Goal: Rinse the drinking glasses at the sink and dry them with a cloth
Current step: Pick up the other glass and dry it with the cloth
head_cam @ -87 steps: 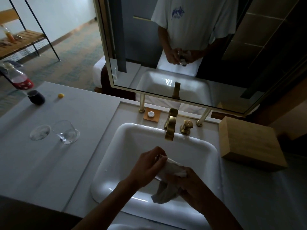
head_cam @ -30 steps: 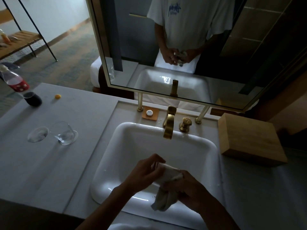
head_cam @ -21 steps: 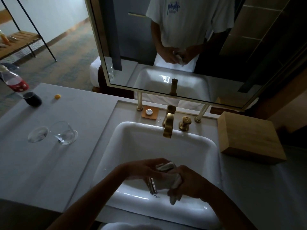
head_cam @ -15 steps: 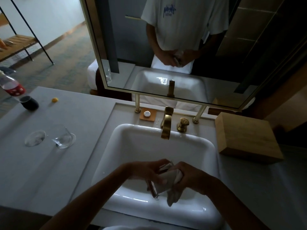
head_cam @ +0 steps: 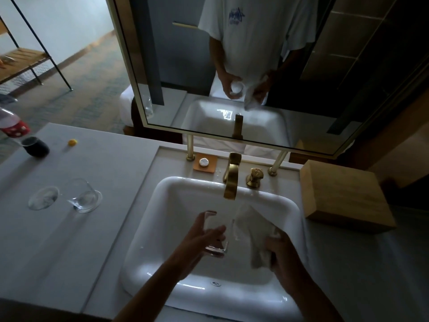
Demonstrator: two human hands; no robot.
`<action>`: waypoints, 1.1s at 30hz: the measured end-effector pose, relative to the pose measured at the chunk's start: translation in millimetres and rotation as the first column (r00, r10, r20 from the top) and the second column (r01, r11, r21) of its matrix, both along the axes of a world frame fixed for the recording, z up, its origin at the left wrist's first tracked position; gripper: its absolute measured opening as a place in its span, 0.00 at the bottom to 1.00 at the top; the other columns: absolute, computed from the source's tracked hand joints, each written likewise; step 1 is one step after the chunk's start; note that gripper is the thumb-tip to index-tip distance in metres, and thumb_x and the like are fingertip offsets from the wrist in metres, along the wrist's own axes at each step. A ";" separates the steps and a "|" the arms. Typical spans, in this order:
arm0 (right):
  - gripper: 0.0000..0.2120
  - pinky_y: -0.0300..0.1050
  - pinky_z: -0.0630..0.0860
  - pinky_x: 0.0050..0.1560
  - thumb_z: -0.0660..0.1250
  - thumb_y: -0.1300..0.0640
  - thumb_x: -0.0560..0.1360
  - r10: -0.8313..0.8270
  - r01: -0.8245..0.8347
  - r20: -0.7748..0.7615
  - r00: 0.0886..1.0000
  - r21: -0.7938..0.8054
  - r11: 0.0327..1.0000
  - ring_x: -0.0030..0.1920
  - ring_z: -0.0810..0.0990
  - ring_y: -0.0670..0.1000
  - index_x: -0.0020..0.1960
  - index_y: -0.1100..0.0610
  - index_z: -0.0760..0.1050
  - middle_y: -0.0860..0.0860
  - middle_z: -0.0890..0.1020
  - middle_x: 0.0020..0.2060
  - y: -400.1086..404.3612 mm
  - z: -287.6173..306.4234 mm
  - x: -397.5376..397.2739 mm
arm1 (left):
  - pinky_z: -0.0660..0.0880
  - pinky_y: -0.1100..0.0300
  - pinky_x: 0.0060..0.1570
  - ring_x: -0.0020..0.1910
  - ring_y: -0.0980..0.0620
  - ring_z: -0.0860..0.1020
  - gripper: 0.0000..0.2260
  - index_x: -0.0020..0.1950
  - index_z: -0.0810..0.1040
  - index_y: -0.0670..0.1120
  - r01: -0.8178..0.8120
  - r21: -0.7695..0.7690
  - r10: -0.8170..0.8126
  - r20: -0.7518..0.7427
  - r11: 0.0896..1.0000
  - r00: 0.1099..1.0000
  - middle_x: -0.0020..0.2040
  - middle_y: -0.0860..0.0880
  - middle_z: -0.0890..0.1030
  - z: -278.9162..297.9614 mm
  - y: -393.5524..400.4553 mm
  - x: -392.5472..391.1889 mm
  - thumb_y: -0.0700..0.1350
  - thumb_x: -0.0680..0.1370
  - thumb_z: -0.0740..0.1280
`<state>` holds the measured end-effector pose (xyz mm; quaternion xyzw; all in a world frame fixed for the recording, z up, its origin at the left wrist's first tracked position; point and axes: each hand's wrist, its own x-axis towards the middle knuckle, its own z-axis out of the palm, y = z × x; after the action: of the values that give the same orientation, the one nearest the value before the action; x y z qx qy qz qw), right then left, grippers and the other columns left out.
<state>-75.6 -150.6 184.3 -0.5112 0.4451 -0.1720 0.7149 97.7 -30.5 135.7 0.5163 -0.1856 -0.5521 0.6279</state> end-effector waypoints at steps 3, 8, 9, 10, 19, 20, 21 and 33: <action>0.22 0.30 0.70 0.26 0.63 0.69 0.77 0.150 -0.164 -0.087 0.985 -0.180 0.970 0.27 0.77 0.37 0.60 0.45 0.68 0.47 0.78 0.34 27.5 0.8 11.3 | 0.73 0.42 0.49 0.48 0.39 0.78 0.31 0.69 0.68 0.49 -0.108 -0.043 0.104 -0.090 0.993 0.990 0.50 0.37 0.80 0.3 -11.4 -15.7 0.56 0.71 0.76; 0.46 0.49 0.73 0.66 0.63 0.33 0.67 0.106 -0.185 -0.194 0.975 -0.449 0.874 0.71 0.69 0.49 0.79 0.40 0.44 0.47 0.63 0.74 66.9 -23.0 32.5 | 0.80 0.54 0.44 0.48 0.45 0.82 0.25 0.68 0.68 0.45 -0.123 -0.074 0.118 -0.059 0.990 0.991 0.50 0.44 0.81 12.4 -19.1 -25.1 0.57 0.76 0.67; 0.45 0.51 0.72 0.67 0.60 0.29 0.68 0.054 -0.151 -0.203 0.978 -0.500 0.853 0.72 0.68 0.51 0.78 0.36 0.43 0.48 0.62 0.75 66.2 -27.5 36.4 | 0.80 0.55 0.43 0.48 0.46 0.82 0.27 0.67 0.68 0.44 -0.111 -0.083 0.108 -0.046 0.990 0.993 0.50 0.44 0.81 12.9 -18.0 -24.3 0.58 0.76 0.69; 0.45 0.53 0.73 0.66 0.58 0.25 0.68 0.037 -0.152 -0.225 0.974 -0.521 0.840 0.72 0.68 0.51 0.77 0.35 0.41 0.48 0.61 0.75 65.4 -26.3 41.0 | 0.80 0.53 0.45 0.48 0.46 0.82 0.28 0.67 0.69 0.43 -0.091 -0.092 0.088 -0.034 0.992 0.995 0.51 0.43 0.81 13.1 -16.9 -23.9 0.59 0.75 0.70; 0.32 0.62 0.77 0.61 0.63 0.33 0.72 -0.036 0.038 -0.032 0.999 0.065 0.997 0.58 0.81 0.58 0.68 0.53 0.72 0.56 0.80 0.59 24.7 -8.4 53.5 | 0.75 0.46 0.53 0.52 0.41 0.80 0.25 0.64 0.77 0.42 0.051 -0.017 -0.050 0.040 0.999 0.998 0.54 0.33 0.81 16.7 -14.0 -12.2 0.56 0.74 0.73; 0.35 0.64 0.75 0.63 0.61 0.32 0.70 -0.010 0.014 -0.055 0.998 0.061 0.998 0.59 0.81 0.59 0.68 0.54 0.72 0.55 0.81 0.58 26.4 -5.8 53.1 | 0.76 0.45 0.52 0.52 0.40 0.80 0.23 0.63 0.77 0.41 0.048 -0.019 -0.048 0.000 0.999 0.999 0.54 0.32 0.80 17.0 -14.4 -11.7 0.54 0.75 0.72; 0.39 0.64 0.76 0.61 0.61 0.29 0.67 0.009 -0.006 -0.069 0.998 0.035 0.999 0.57 0.82 0.58 0.69 0.53 0.71 0.54 0.81 0.57 29.2 -7.6 51.8 | 0.79 0.47 0.50 0.51 0.39 0.81 0.19 0.61 0.77 0.41 0.030 -0.024 -0.031 -0.042 0.999 0.999 0.53 0.34 0.81 18.4 -15.1 -12.5 0.52 0.78 0.71; 0.41 0.47 0.70 0.71 0.59 0.25 0.69 0.145 -0.178 -0.113 0.983 -0.393 0.902 0.72 0.68 0.41 0.76 0.32 0.44 0.33 0.61 0.75 68.4 -23.9 41.3 | 0.80 0.53 0.43 0.46 0.43 0.83 0.20 0.58 0.80 0.41 -0.145 0.033 0.146 -0.048 0.989 0.988 0.49 0.40 0.83 19.4 -17.1 -26.5 0.57 0.77 0.69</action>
<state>-34.2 -82.2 160.4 -0.6885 0.3852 -0.1788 0.5879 71.2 -47.6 155.1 0.5234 -0.1236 -0.5203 0.6634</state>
